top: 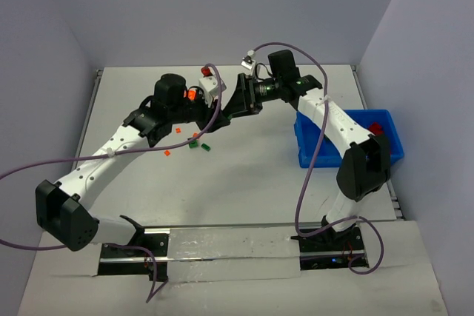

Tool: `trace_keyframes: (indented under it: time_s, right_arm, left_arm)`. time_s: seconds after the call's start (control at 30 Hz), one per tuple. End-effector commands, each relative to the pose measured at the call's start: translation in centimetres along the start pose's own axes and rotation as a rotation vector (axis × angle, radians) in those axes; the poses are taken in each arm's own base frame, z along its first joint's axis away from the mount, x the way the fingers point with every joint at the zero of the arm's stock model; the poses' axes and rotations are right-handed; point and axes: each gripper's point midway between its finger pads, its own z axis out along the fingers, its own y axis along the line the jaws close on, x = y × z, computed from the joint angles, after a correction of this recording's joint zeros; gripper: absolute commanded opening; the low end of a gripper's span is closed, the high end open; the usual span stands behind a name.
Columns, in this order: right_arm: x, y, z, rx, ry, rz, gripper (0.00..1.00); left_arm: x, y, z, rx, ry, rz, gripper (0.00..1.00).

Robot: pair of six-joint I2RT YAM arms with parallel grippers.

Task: Sort the legos into containers by color

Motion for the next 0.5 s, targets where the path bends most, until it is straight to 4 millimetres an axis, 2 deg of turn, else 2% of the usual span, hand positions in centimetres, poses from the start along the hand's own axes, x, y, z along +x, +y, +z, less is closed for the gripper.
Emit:
trace_keyframes:
  time_s: [0.0, 0.13, 0.33, 0.43, 0.47]
  right_arm:
    - [0.9, 0.6, 1.0, -0.041, 0.044, -0.009, 0.6]
    - [1.9, 1.2, 1.6, -0.079, 0.083, 0.002, 0.47]
    - [3.0, 1.9, 1.8, -0.121, 0.124, 0.008, 0.34]
    - [3.3, 2.1, 1.7, -0.135, 0.135, 0.013, 0.22]
    - [3.3, 2.1, 1.7, -0.139, 0.138, 0.013, 0.15]
  left_arm:
    - [-2.4, 0.1, -0.1, -0.022, -0.04, 0.046, 0.0]
    - [-2.3, 0.7, 0.1, -0.063, -0.035, 0.068, 0.0]
    - [-2.2, 2.3, 0.3, -0.142, -0.029, 0.087, 0.0]
    - [-2.3, 2.8, 0.3, -0.169, -0.03, 0.089, 0.0]
    - [-2.3, 3.0, 0.3, -0.18, -0.03, 0.087, 0.0]
